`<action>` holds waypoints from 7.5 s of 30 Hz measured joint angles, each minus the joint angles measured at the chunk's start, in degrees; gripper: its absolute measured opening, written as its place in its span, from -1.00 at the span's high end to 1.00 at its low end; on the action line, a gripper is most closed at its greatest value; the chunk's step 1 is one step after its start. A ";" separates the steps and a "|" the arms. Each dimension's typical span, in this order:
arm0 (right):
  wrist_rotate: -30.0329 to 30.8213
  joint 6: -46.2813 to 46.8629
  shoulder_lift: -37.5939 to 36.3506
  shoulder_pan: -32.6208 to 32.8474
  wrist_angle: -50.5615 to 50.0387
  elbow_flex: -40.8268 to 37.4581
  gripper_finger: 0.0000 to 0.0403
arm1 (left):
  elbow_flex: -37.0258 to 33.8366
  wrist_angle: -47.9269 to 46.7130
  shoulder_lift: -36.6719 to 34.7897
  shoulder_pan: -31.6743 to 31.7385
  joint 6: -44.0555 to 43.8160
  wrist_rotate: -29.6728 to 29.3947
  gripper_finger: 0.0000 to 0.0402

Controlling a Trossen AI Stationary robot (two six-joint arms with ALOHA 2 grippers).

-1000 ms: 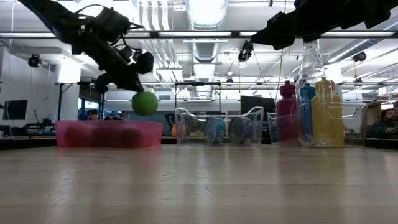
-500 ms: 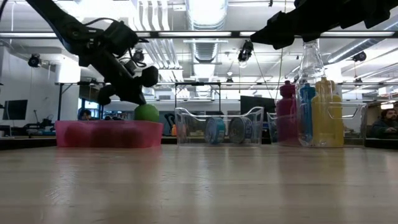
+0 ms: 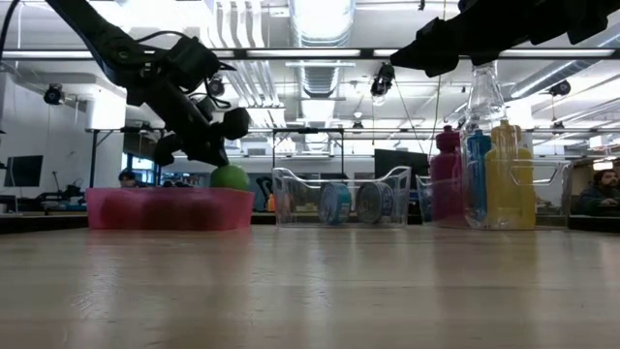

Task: Pick & Place Food Item
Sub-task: Put the green apple into the pink bin, then put the blue pink tuna can into the left transparent bin

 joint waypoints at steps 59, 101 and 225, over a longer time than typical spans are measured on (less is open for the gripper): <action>-2.01 15.54 0.81 22.92 -37.67 10.49 -0.13 | 2.16 0.65 -14.10 -37.11 22.62 5.63 0.98; 1.41 14.66 15.85 24.37 -33.47 9.13 -0.13 | 2.16 0.55 -14.10 -37.16 22.39 5.60 0.98; 8.92 -0.93 18.67 2.51 -24.79 9.88 -0.13 | 2.14 -0.72 -14.05 -37.48 21.94 5.64 0.98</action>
